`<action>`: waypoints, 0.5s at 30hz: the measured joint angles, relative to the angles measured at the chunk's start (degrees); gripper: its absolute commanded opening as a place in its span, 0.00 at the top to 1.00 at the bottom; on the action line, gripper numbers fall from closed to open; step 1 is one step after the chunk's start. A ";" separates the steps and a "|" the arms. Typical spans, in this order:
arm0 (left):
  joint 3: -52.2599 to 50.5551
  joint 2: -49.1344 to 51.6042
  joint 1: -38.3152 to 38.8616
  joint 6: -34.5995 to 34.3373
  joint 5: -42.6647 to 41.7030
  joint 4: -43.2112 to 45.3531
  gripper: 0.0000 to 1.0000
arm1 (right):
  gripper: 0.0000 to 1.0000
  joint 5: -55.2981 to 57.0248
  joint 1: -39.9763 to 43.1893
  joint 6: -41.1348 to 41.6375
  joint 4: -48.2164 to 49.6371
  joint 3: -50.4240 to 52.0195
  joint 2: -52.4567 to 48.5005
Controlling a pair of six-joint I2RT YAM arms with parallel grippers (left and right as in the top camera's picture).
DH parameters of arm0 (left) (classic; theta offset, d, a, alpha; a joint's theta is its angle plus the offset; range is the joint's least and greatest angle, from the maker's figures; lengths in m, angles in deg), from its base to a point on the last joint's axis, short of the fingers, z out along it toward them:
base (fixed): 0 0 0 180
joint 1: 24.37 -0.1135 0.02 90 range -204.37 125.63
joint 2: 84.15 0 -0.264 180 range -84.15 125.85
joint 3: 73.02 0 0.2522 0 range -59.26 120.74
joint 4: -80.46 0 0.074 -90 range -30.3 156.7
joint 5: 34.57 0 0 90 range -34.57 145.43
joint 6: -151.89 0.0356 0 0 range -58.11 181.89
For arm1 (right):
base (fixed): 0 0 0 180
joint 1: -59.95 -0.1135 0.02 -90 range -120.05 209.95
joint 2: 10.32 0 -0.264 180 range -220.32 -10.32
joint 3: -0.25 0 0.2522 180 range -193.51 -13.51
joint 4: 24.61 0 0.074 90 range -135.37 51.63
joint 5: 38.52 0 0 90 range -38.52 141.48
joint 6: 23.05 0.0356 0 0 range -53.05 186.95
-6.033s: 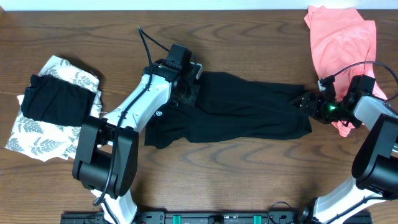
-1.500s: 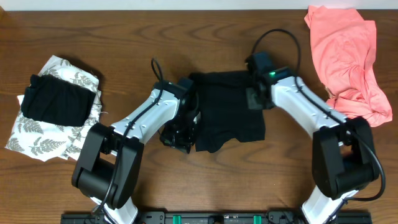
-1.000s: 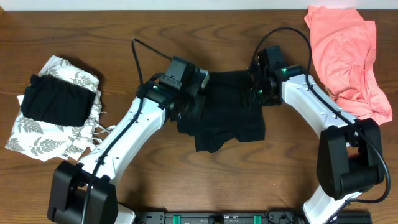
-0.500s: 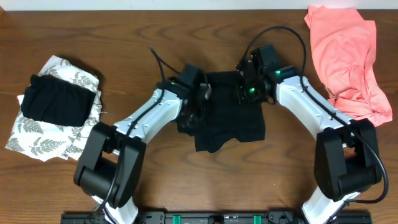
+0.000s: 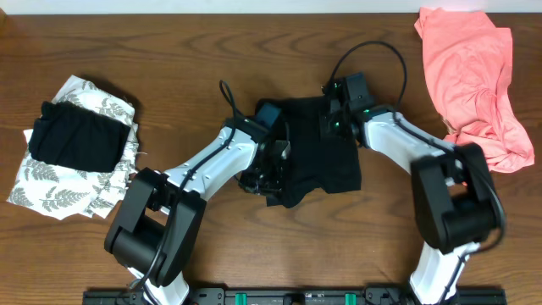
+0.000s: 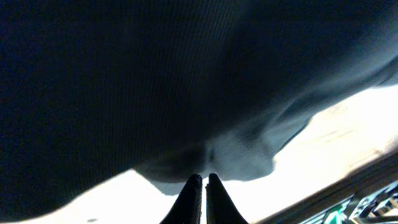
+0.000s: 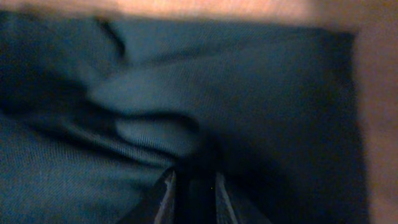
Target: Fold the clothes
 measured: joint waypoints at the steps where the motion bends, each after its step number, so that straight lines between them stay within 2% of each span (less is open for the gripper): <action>1: -0.39 0.00 0.00 -0.02 0.02 -0.39 0.94 | 0.81 0.48 0.15 -0.04 0.35 -0.07 -0.11; 5: -1.31 0.00 0.00 -0.13 0.35 -0.85 0.94 | 0.72 -2.56 1.81 -1.14 -0.02 -0.22 -0.22; 10: -1.33 -0.07 0.00 0.50 0.48 -0.15 0.94 | 0.50 -7.69 6.36 -2.62 -4.92 -0.28 2.93; 15: -1.55 -3.63 -0.02 0.74 0.48 0.24 0.94 | 0.42 -9.01 10.27 -3.30 -8.96 -0.28 13.66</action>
